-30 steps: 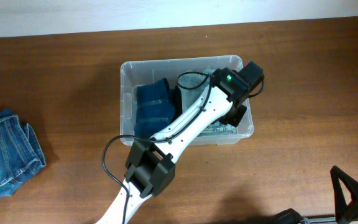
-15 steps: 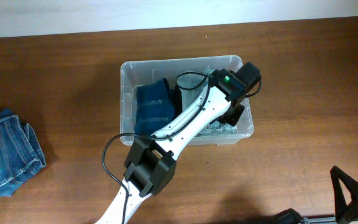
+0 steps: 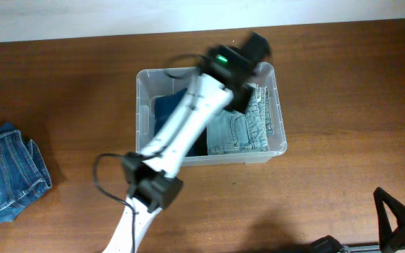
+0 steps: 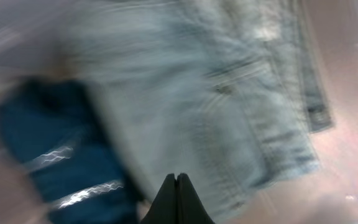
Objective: Pack container
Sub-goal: 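Release the jeans and withdraw the left gripper to the left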
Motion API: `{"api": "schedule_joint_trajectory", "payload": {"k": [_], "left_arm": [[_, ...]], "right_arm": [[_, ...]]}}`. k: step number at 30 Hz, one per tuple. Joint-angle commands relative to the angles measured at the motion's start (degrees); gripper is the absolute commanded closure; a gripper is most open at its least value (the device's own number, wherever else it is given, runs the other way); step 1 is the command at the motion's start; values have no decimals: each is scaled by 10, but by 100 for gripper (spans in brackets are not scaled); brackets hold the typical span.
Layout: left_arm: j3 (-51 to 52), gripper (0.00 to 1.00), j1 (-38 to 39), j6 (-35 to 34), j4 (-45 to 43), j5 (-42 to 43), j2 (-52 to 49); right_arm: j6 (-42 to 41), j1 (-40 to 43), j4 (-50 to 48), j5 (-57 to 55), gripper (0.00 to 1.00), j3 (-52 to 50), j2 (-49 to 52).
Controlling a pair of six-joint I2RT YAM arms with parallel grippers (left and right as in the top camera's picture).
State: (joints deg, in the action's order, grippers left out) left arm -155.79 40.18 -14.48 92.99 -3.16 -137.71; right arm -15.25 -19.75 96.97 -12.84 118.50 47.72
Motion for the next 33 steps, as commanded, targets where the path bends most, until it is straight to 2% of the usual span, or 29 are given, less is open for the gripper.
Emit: {"api": "schedule_joint_trajectory", "payload": {"k": [1,14,19,24,28,33], "left_arm": [[-57,100,-71,6,37,-59,44],[-55,99,-289,14,37,-55,92],[-13,99,-381,24,37,-58,169],[125,99,-484,21,37,-95,281],[260,99,-582,-38,31,-118,342],[415,100,-701,-57,-65,-119,351]], "right_arm": [[-2,0,3,-9,1,0,-2],[-2,0,3,-9,1,0,-2],[-2,0,3,-9,1,0,-2],[-2,0,3,-9,1,0,-2],[-2,0,3,-9,1,0,-2],[-2,0,3,-9,1,0,-2]]}}
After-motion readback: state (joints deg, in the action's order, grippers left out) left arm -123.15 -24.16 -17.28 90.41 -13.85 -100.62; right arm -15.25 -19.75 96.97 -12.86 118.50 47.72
